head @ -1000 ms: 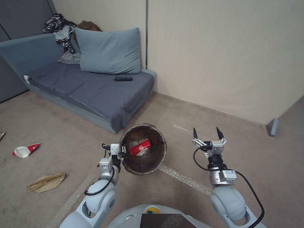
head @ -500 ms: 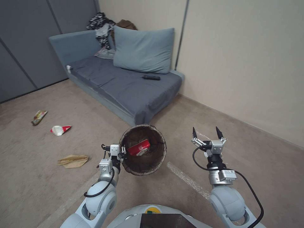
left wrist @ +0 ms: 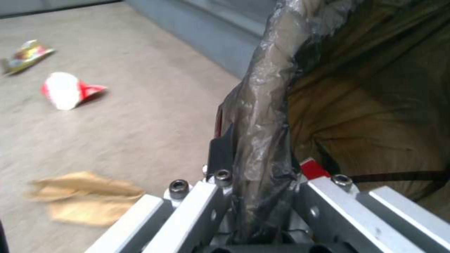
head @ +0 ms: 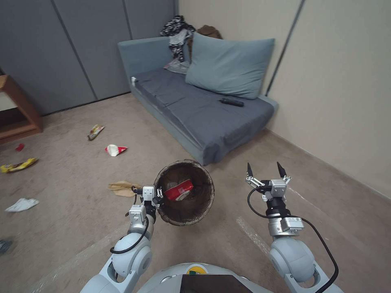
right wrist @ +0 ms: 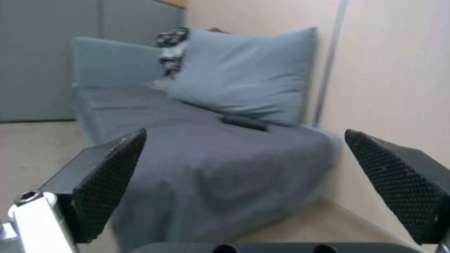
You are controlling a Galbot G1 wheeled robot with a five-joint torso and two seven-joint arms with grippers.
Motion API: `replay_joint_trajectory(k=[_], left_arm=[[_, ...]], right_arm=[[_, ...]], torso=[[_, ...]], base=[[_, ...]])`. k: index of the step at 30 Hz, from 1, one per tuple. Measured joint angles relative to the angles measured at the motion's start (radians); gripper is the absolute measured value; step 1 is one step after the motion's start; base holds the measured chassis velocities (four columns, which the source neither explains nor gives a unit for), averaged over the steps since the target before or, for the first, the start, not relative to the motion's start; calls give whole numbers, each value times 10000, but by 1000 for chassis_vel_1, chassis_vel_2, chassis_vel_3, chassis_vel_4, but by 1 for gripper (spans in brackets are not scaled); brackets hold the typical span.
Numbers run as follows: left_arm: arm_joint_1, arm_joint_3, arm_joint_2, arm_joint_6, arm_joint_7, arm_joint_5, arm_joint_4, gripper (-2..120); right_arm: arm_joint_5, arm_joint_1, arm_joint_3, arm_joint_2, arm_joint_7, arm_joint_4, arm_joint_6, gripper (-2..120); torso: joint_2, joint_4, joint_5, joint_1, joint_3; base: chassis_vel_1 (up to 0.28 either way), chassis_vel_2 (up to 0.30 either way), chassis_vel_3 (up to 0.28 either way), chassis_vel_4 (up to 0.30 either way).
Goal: Pick up the trash bin, then pick up the garbage from the floor and place it into the trash bin.
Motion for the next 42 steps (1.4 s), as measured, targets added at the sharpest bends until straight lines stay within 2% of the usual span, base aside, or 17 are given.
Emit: replay_joint_trajectory(k=[42], left_arm=[[32, -54, -57, -45, -12, 75, 28, 2]], right_arm=[[31, 133, -93, -58, 41, -95, -3, 100]], torso=[[0, 1, 0, 0, 0]], base=[[123, 126, 124, 126]])
